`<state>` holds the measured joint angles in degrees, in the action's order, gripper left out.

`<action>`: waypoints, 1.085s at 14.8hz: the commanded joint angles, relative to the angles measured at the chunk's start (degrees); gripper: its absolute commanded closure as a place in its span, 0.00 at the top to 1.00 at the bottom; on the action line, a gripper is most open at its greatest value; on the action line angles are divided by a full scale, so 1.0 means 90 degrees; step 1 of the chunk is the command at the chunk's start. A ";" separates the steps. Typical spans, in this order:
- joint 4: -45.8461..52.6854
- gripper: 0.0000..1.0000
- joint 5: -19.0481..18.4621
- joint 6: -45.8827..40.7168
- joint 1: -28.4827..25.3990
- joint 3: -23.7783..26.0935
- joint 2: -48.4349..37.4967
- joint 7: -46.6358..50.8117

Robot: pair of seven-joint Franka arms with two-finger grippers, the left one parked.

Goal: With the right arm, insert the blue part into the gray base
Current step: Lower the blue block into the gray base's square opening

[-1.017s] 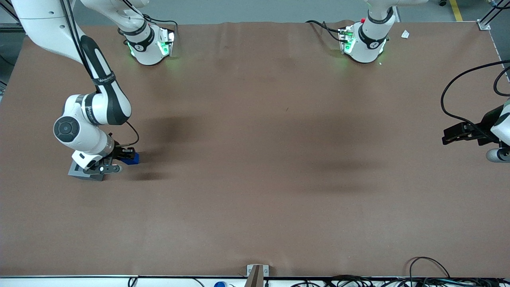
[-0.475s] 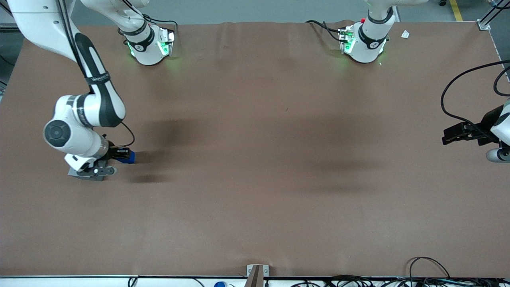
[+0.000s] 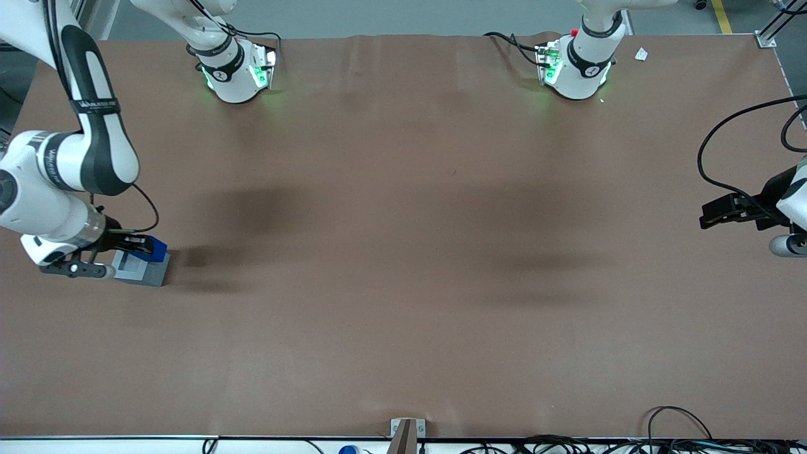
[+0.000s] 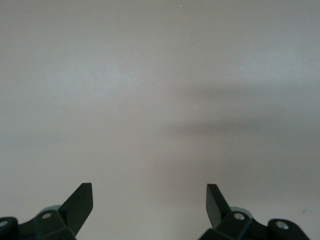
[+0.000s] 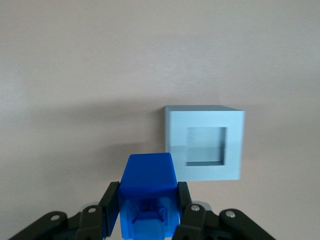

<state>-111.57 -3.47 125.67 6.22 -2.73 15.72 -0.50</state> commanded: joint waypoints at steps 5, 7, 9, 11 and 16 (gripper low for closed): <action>0.0277 0.08 -0.0025 0.0011 0.0490 0.0098 0.0020 -0.0003; 0.0345 0.08 -0.0025 0.0030 0.0539 0.0098 0.0108 -0.0013; 0.0375 0.08 -0.0005 0.0050 0.0549 0.0098 0.0186 -0.0013; 0.0443 0.08 -0.0005 0.0060 0.0569 0.0107 0.0283 -0.0013; 0.0619 0.08 0.0004 0.0060 0.0656 0.0108 0.0479 -0.0208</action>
<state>-107.31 -3.45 126.36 10.33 -2.74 19.19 -0.91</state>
